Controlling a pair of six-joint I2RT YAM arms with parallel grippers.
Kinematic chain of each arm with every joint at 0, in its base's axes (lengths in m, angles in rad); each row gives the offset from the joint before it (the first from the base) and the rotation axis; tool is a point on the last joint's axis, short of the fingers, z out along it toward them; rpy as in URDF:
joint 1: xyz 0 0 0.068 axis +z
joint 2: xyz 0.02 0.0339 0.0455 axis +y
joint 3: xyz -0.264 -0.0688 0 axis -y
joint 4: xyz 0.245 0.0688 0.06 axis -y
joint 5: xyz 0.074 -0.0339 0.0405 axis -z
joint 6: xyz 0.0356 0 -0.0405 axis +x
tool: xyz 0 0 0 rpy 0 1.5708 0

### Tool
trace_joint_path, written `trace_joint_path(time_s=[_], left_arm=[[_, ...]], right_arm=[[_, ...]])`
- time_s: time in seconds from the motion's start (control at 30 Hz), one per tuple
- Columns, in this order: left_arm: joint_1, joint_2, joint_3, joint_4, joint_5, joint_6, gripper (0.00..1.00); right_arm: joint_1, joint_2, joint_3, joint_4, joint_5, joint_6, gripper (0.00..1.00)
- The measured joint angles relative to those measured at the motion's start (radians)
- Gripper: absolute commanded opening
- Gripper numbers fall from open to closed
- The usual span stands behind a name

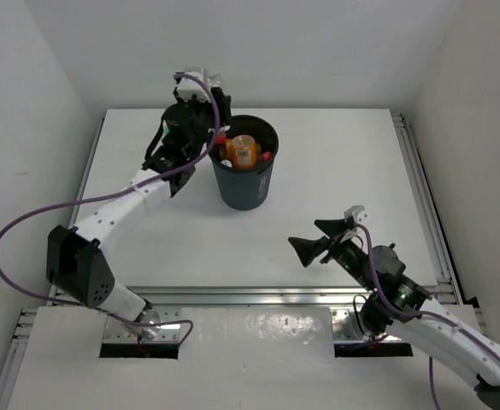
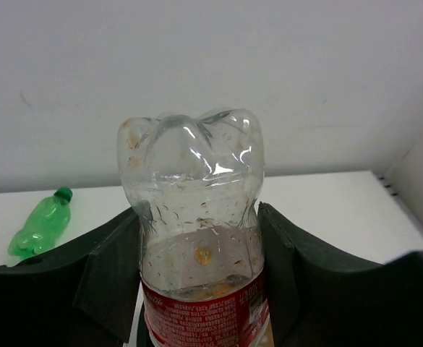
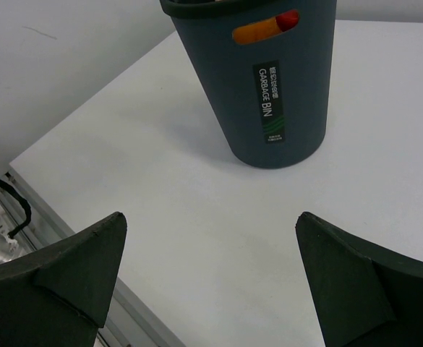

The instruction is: Put the plastic bottles in the bin

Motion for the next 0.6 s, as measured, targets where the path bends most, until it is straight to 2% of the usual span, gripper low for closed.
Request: trace_joint_path(time_s=[0.17,0.27,0.4,0.47,0.5,0.57,0.6], left_arm=[[-0.002,0.097,-0.059,0.060,0.000,0.080,0.00],[-0.003,0.135,-0.084,0.105,-0.005,0.121,0.08],[-0.004,0.147,-0.125,0.161,-0.003,0.151,0.31],[-0.005,0.147,-0.142,0.182,0.002,0.158,0.39],[-0.005,0.147,-0.150,0.191,0.008,0.163,0.52],[-0.005,0.147,-0.163,0.208,0.026,0.172,0.67],[-0.005,0.147,-0.171,0.214,0.036,0.175,0.70]], right_arm=[[0.000,0.003,-0.005,0.001,0.006,0.000,0.98],[0.000,0.013,-0.005,0.002,0.010,0.000,0.98],[0.000,0.021,-0.006,0.002,0.014,-0.001,0.98],[0.000,0.022,-0.006,0.005,0.014,-0.001,0.98],[0.000,0.023,-0.006,0.008,0.015,-0.001,0.98],[0.000,0.027,-0.006,0.009,0.015,-0.001,0.98],[0.000,0.029,-0.006,0.010,0.016,-0.001,0.98]])
